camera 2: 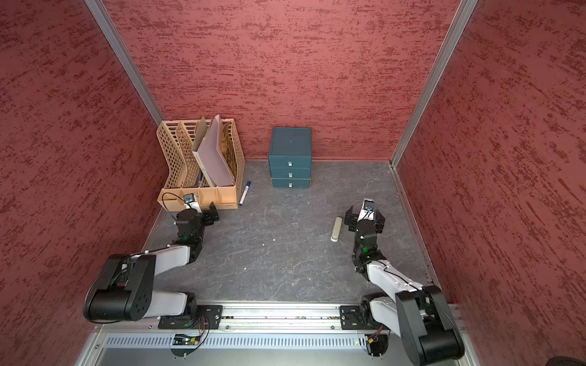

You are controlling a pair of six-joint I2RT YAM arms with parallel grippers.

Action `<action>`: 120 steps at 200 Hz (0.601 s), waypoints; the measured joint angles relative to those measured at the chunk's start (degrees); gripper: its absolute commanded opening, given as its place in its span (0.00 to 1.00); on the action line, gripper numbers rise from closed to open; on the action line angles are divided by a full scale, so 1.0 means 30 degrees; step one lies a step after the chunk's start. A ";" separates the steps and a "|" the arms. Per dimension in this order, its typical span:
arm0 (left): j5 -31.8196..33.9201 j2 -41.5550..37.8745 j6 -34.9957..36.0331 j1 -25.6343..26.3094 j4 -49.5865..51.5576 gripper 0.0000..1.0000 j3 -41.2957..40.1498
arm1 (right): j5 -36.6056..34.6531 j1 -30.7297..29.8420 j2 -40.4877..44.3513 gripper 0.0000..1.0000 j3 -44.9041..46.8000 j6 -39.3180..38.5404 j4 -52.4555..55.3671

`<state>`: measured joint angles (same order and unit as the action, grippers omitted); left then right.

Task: Place the brooch boxes into the drawer by color
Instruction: Reset both arms

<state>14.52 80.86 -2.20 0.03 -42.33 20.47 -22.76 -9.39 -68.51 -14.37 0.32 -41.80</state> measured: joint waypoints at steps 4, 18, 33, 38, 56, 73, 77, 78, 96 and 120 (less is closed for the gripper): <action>-0.0226 0.0219 -0.0029 -0.0095 -0.0393 1.00 -0.0102 | 0.0175 0.0080 -0.0546 0.99 0.0131 -0.0058 -0.0678; -0.0823 0.0750 -0.0015 -0.0226 -0.1180 1.00 -0.0335 | 0.0765 0.0248 -0.2535 0.99 0.0685 -0.0423 -0.3206; -0.1377 0.1297 0.0066 -0.0197 -0.2433 1.00 -0.0597 | 0.1501 0.0641 -0.4503 0.98 0.1239 -0.0546 -0.5581; -0.1545 0.1596 0.0117 -0.0153 -0.3206 1.00 -0.0765 | 0.1741 0.0809 -0.5202 0.99 0.1384 -0.0568 -0.6506; -0.2018 0.2113 0.0189 -0.0117 -0.4342 1.00 -0.1333 | 0.2776 0.1173 -0.7490 0.98 0.1566 -0.0772 -0.8692; -0.2397 0.2280 0.0219 -0.0124 -0.4750 1.00 -0.1443 | 0.3402 0.1275 -0.7949 0.99 0.1559 -0.0852 -0.9632; -0.2514 0.2280 0.0226 -0.0131 -0.4758 1.00 -0.1384 | 0.3519 0.1275 -0.7941 0.98 0.1559 -0.0852 -0.9857; -0.2535 0.2280 0.0226 -0.0138 -0.4750 1.00 -0.1362 | 0.3541 0.1275 -0.7941 0.98 0.1552 -0.0852 -0.9894; -0.3381 0.2331 0.0270 -0.0306 -0.4014 1.00 -0.0466 | 0.3796 0.1311 -0.7723 0.98 0.1290 -0.0867 -1.0112; -0.4124 0.2302 0.0262 -0.0583 -0.3861 1.00 0.0131 | 0.4408 0.1494 -0.7293 0.99 -0.0073 -0.0852 -0.8765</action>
<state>2.15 87.77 -1.41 -1.72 -53.91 20.86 -9.54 -4.91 -90.39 -14.59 -2.24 -68.10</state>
